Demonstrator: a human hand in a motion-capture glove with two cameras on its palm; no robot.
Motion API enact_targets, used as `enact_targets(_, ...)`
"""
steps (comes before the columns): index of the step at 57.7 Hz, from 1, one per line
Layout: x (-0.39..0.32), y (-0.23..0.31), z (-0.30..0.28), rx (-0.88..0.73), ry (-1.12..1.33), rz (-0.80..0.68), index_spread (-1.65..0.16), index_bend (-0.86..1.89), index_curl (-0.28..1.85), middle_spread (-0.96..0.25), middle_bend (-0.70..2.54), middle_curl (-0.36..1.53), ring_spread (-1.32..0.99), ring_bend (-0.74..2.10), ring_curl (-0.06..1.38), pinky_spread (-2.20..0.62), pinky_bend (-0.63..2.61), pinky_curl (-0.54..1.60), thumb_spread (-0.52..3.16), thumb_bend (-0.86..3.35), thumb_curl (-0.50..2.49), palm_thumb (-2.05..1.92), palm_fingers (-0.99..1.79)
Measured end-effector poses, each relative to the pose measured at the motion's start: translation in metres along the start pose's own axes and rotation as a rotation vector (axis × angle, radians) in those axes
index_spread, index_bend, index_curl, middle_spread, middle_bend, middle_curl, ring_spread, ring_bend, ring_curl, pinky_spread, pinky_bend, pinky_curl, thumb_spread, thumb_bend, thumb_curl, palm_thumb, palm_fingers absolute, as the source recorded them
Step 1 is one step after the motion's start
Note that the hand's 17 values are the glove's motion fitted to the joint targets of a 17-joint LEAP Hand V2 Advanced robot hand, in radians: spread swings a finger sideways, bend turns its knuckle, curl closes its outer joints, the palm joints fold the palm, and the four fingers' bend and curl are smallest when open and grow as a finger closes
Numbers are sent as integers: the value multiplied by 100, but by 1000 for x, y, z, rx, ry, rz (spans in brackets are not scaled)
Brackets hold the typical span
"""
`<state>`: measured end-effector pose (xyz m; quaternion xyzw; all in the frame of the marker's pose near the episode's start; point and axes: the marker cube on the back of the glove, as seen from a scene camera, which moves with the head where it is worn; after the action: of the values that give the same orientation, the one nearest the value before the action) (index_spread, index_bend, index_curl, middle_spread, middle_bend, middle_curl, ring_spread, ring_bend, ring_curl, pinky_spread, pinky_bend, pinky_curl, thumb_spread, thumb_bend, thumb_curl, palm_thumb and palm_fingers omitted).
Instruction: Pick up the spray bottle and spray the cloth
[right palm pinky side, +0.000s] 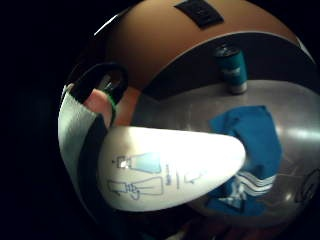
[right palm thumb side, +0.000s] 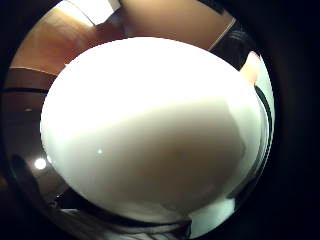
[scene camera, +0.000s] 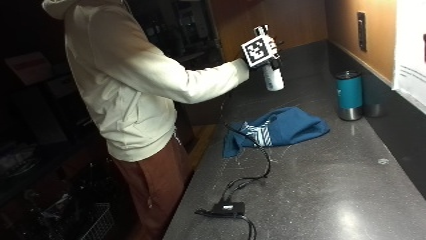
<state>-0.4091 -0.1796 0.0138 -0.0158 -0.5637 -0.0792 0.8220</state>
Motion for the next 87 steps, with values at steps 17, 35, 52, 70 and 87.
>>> enact_targets(17, 65, -5, 100, 150, 5, 66, -22, 18, 55, -14, 37, 51, -20, 43, 47, -26, 34, 39, 18, -3, 76, 104, 125)
enact_targets(35, 111, 29, 182, -53, 37, 133, -22, 18, 54, -13, 35, 50, -19, 42, 46, -25, 36, 39, 19, -3, 76, 103, 124)
enact_targets(52, 139, 3, 207, 74, 99, 123, -22, 18, 52, -12, 34, 50, -19, 43, 46, -22, 36, 38, 21, -4, 76, 103, 124)
enact_targets(70, 120, -24, 215, 87, -22, 146, -24, 8, 46, -14, 30, 48, -19, 42, 45, -23, 39, 38, 32, -3, 73, 102, 105)
enact_targets(87, 141, 28, 168, -237, 169, 128, -35, 6, 27, -9, 16, 42, -9, 33, 41, 9, 50, 40, 65, -4, 66, 95, 27)
